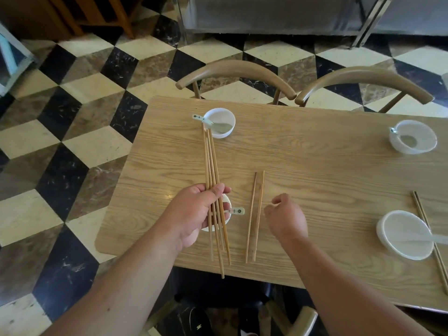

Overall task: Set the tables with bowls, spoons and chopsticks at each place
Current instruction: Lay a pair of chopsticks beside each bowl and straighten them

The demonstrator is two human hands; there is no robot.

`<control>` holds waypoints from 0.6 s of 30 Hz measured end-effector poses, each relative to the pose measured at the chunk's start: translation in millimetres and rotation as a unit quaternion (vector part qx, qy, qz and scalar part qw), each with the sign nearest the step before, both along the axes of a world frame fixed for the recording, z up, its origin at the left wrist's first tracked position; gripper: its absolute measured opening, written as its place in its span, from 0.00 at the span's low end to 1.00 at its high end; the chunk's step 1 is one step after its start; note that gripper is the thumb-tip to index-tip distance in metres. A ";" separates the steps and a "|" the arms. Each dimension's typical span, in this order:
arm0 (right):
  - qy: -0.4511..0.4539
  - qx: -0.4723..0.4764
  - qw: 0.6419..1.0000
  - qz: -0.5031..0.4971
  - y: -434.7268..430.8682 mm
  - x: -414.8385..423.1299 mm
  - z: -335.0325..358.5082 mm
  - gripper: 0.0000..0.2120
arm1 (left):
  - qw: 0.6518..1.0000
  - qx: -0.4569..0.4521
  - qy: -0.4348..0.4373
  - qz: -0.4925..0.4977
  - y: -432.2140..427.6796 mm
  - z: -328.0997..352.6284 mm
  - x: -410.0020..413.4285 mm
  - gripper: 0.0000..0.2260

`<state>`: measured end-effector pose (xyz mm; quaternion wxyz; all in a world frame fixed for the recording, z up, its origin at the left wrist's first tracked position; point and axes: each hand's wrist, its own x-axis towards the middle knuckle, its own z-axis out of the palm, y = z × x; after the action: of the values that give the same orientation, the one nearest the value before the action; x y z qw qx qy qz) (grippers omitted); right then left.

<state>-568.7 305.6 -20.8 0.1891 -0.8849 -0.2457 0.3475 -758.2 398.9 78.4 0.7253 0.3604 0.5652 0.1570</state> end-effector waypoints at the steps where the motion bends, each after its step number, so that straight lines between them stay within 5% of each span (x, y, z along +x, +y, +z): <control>1: 0.000 0.038 0.999 -0.013 1.0 -1.8 12.0 0.08 | 1.000 -0.003 -0.002 0.003 1.7 3.2 -2.8 0.09; 5: 0.237 0.149 0.959 -0.038 19.2 -39.0 74.3 0.08 | 1.000 0.016 -0.002 0.001 15.7 22.9 -18.8 0.11; 8: 0.380 0.141 0.913 0.046 38.3 -92.7 115.1 0.15 | 0.999 0.051 0.019 0.001 33.3 41.7 -45.1 0.11; 13: 0.350 0.163 0.915 0.116 91.1 -203.2 138.4 0.08 | 0.999 0.050 0.003 0.021 77.7 53.9 -139.0 0.12; 18: 0.219 0.172 0.948 0.151 156.2 -351.9 151.9 0.09 | 0.995 0.011 -0.075 0.069 138.4 61.0 -277.8 0.14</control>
<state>-920.7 461.7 131.1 0.3330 -0.6936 -0.3846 0.5100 -1036.0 537.3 139.4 0.7493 0.3158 0.5306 0.2393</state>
